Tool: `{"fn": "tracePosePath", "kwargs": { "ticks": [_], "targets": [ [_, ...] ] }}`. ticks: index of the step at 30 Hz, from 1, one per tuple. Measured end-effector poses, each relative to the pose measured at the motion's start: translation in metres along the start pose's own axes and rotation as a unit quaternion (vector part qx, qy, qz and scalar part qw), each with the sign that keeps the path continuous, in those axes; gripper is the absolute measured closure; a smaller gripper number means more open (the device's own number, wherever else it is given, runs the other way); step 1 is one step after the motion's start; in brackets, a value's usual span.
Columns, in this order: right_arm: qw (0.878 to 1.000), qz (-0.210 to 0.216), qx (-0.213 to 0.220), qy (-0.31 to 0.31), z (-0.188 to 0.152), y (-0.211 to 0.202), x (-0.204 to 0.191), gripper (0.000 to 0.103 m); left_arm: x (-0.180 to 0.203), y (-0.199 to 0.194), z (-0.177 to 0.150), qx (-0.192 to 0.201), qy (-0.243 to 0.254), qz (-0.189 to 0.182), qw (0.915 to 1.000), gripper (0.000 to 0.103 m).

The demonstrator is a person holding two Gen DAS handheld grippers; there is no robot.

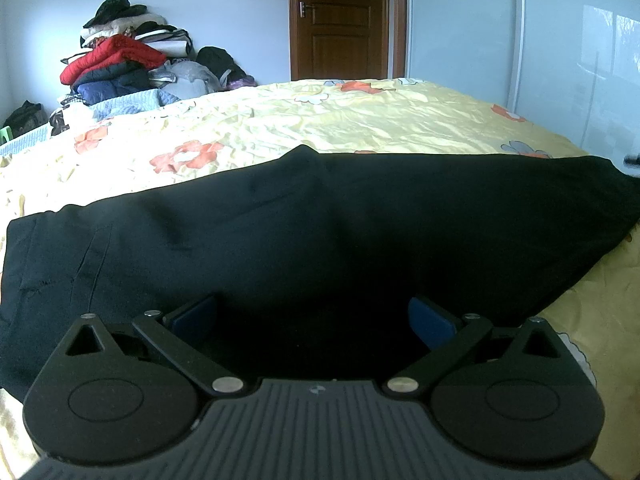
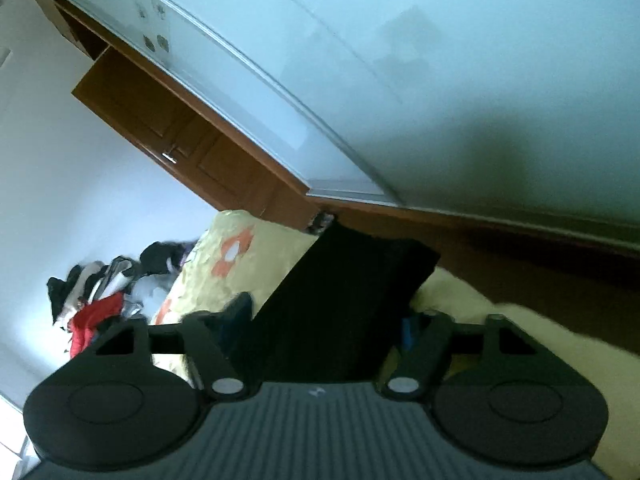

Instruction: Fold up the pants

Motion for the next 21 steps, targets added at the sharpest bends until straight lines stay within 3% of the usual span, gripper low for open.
{"fn": "tracePosePath", "kwargs": {
  "ticks": [2, 7, 11, 15, 19, 21],
  "targets": [
    [1.0, 0.002, -0.01, 0.013, 0.0, 0.009, 0.003, 0.094, 0.002, -0.001, -0.001, 0.0, 0.0, 0.0, 1.0, 0.0],
    [0.999, 0.04, 0.009, -0.017, -0.005, -0.003, -0.016, 0.095, 0.002, -0.001, -0.001, 0.0, 0.0, 0.0, 1.0, 0.0],
    [0.988, 0.112, -0.01, -0.104, -0.031, -0.016, -0.078, 0.095, 0.002, -0.001, -0.001, 0.0, 0.0, 0.0, 1.0, 0.0],
    [0.962, 0.198, -0.07, -0.174, -0.083, -0.016, -0.148, 0.095, 0.002, -0.001, -0.001, 0.0, 0.0, 0.0, 1.0, 0.0],
    [0.922, 0.27, -0.153, -0.23, -0.159, -0.011, -0.205, 0.095, 0.002, -0.001, -0.001, -0.001, 0.0, 0.0, 1.0, 0.0],
    [0.902, 0.282, -0.195, -0.261, -0.199, -0.004, -0.224, 0.095, 0.001, -0.001, -0.001, 0.0, 0.0, 0.0, 1.0, 0.0]
  ]
}}
Point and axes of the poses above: each gripper's, at about its wrist camera, not at the fingertips, and y roughly the way its jaws point, x to its right, z to its top, the point moved 3 cm from there along y, roughly the way its jaws point, and after that the axes turned 7 degrees about -z, right-handed, at the moved point
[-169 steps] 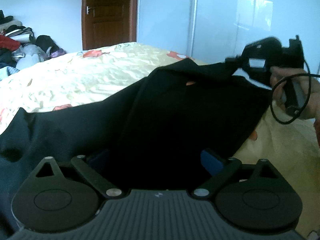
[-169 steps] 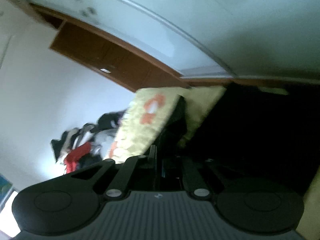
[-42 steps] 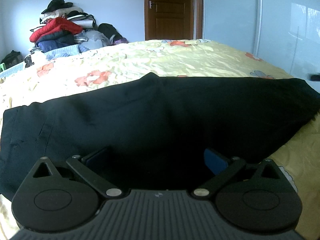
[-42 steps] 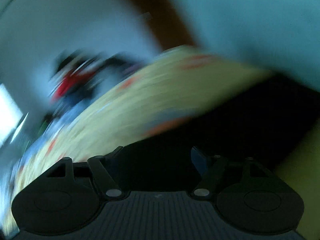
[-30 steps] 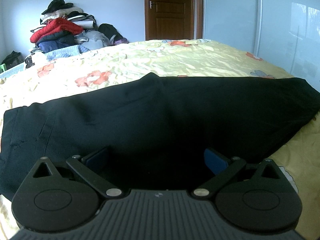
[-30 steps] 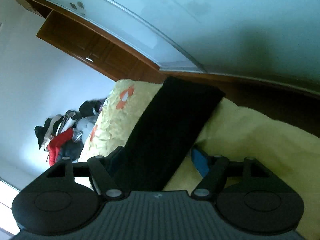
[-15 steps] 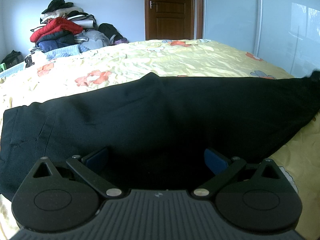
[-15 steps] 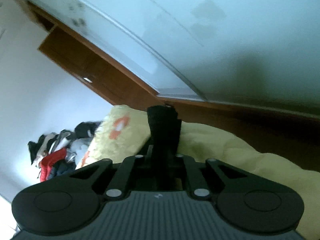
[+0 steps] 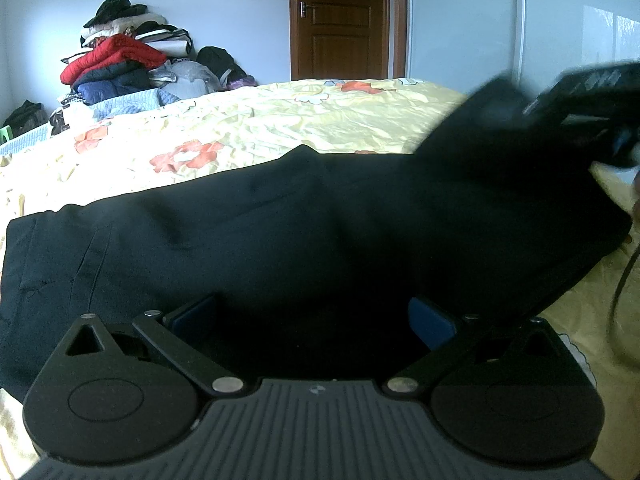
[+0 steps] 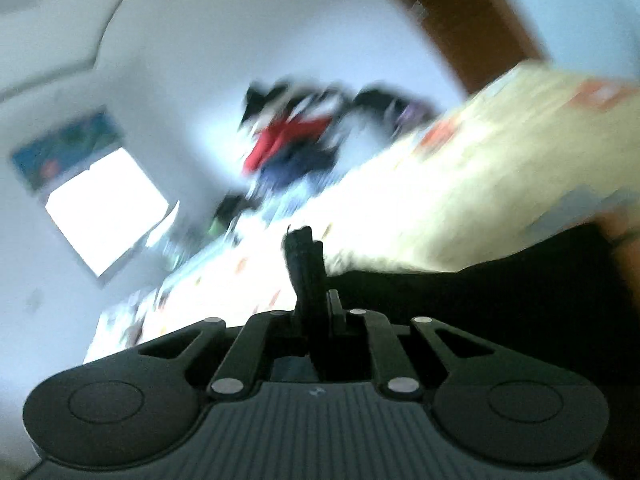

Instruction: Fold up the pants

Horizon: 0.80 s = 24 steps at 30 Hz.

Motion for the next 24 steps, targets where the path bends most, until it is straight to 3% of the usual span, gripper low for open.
{"fn": "tracePosePath", "kwargs": {
  "ticks": [5, 8, 10, 11, 12, 14, 17, 20, 22, 24],
  "targets": [
    [0.994, -0.007, -0.094, -0.051, -0.043, 0.048, -0.025, 0.093, 0.0, 0.0, 0.0, 0.0, 0.0, 0.0, 1.0, 0.0],
    [0.988, -0.041, -0.112, -0.102, -0.054, 0.049, -0.034, 0.09, 0.0, 0.0, 0.0, 0.0, 0.0, 0.0, 1.0, 0.0],
    [0.987, -0.041, -0.121, -0.1, -0.048, 0.051, -0.038, 0.082, 0.001, 0.0, 0.0, 0.0, -0.001, 0.0, 1.0, 0.0],
    [0.987, -0.038, -0.125, -0.097, -0.052, 0.046, -0.039, 0.07, 0.001, 0.0, 0.0, 0.0, -0.001, 0.0, 1.0, 0.0],
    [0.987, -0.033, -0.127, -0.095, -0.05, 0.043, -0.042, 0.054, 0.001, 0.0, 0.0, 0.0, -0.001, 0.0, 1.0, 0.0],
    [0.988, -0.015, -0.116, -0.105, -0.051, 0.021, -0.049, 0.038, 0.001, 0.0, 0.0, 0.0, -0.001, 0.0, 1.0, 0.0],
    [0.988, -0.007, -0.088, -0.129, -0.044, 0.011, -0.06, 0.038, 0.001, 0.0, 0.0, 0.0, -0.001, 0.0, 1.0, 0.0],
    [0.991, -0.035, -0.06, -0.112, -0.037, 0.012, -0.057, 0.038, 0.001, 0.0, 0.0, 0.0, -0.002, -0.001, 1.0, 0.0],
    [0.989, -0.078, -0.053, -0.117, -0.037, 0.017, -0.055, 0.038, 0.001, 0.0, 0.0, 0.0, -0.001, 0.0, 1.0, 0.0],
    [0.978, -0.13, -0.055, -0.152, -0.044, 0.027, -0.056, 0.021, 0.001, 0.0, 0.0, 0.0, -0.002, 0.0, 1.0, 0.0]
  ]
}}
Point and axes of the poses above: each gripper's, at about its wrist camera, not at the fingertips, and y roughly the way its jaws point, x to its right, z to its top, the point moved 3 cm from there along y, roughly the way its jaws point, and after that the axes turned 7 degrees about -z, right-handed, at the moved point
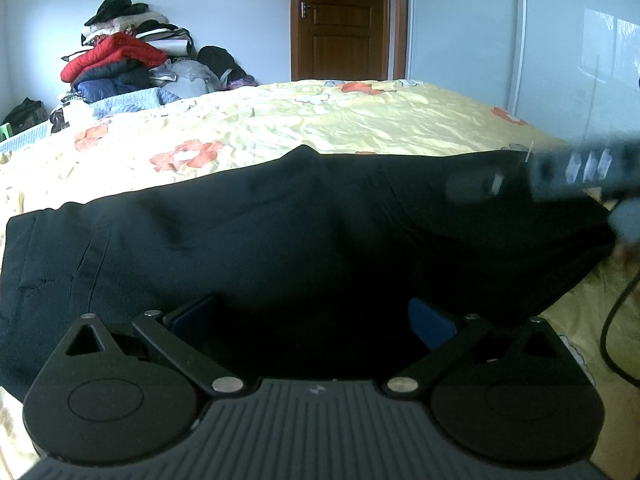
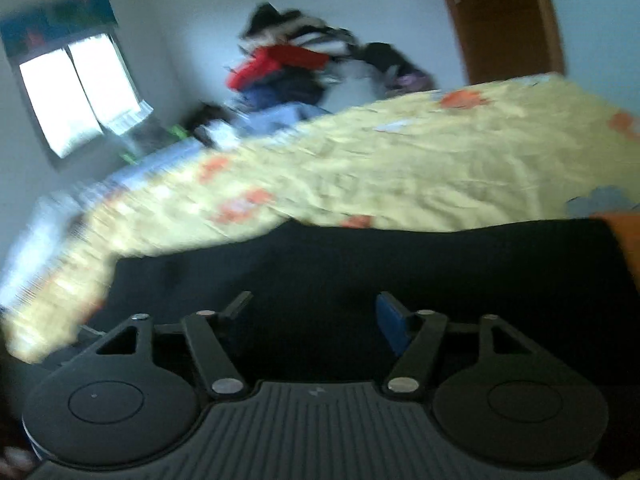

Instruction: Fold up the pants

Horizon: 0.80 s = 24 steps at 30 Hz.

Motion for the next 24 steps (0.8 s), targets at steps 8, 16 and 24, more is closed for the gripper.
{"fn": "tracePosePath", "kwargs": {
  "ticks": [8, 16, 24],
  "targets": [
    [0.988, -0.101, -0.034, -0.109, -0.023, 0.012, -0.025, 0.0, -0.001, -0.001, 0.0, 0.002, -0.002, -0.001, 1.0, 0.0],
    [0.994, -0.099, -0.029, -0.028, 0.005, -0.02, 0.048, 0.0, 0.017, -0.002, 0.029, 0.029, -0.069, -0.061, 0.9953, 0.001],
    [0.983, -0.177, -0.034, -0.036, 0.013, 0.018, 0.085, 0.0, 0.054, 0.052, 0.081, 0.044, -0.034, -0.025, 0.9981, 0.001]
  ]
}}
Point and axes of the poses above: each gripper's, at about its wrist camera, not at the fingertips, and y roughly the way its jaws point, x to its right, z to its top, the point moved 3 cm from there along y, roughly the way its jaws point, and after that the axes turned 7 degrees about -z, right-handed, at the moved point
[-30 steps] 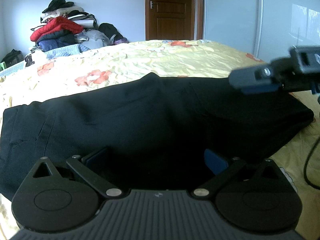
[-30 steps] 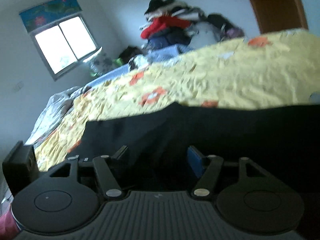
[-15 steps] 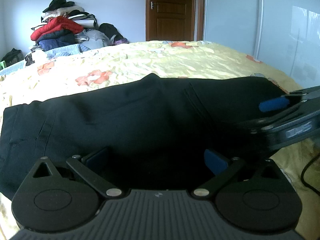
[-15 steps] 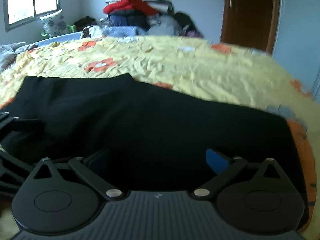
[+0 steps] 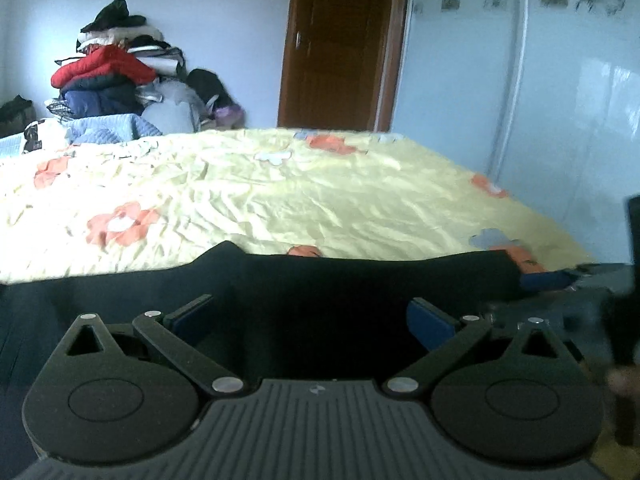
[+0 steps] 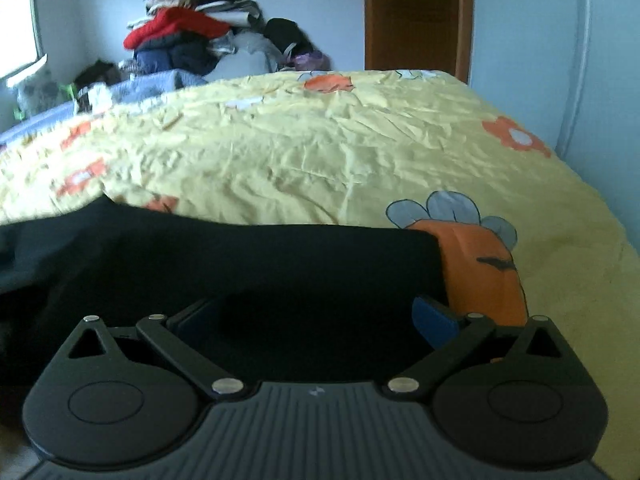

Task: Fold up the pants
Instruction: 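Smooth the folded trousers with both grippers open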

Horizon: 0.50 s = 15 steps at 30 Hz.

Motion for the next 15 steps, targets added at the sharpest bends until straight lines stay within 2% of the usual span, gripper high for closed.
{"fn": "tracePosePath", "kwargs": {
  "ticks": [3, 6, 8, 15],
  "targets": [
    [0.999, -0.01, 0.017, -0.038, -0.004, 0.0, -0.01, 0.0, 0.0, 0.032, 0.007, -0.036, 0.001, 0.024, 0.9991, 0.001],
    [0.999, 0.0, 0.017, -0.035, -0.005, 0.0, -0.007, 0.0, -0.011, 0.051, 0.0, -0.084, -0.016, 0.052, 0.9949, 0.0],
    [0.999, 0.005, 0.023, -0.037, -0.008, -0.001, -0.004, 0.0, -0.015, 0.047, -0.006, -0.073, -0.024, 0.044, 0.9961, 0.0],
    [1.0, 0.001, 0.018, -0.015, -0.013, -0.019, -0.001, 0.0, -0.013, 0.023, -0.02, -0.051, 0.014, 0.046, 0.9976, 0.0]
  ]
}}
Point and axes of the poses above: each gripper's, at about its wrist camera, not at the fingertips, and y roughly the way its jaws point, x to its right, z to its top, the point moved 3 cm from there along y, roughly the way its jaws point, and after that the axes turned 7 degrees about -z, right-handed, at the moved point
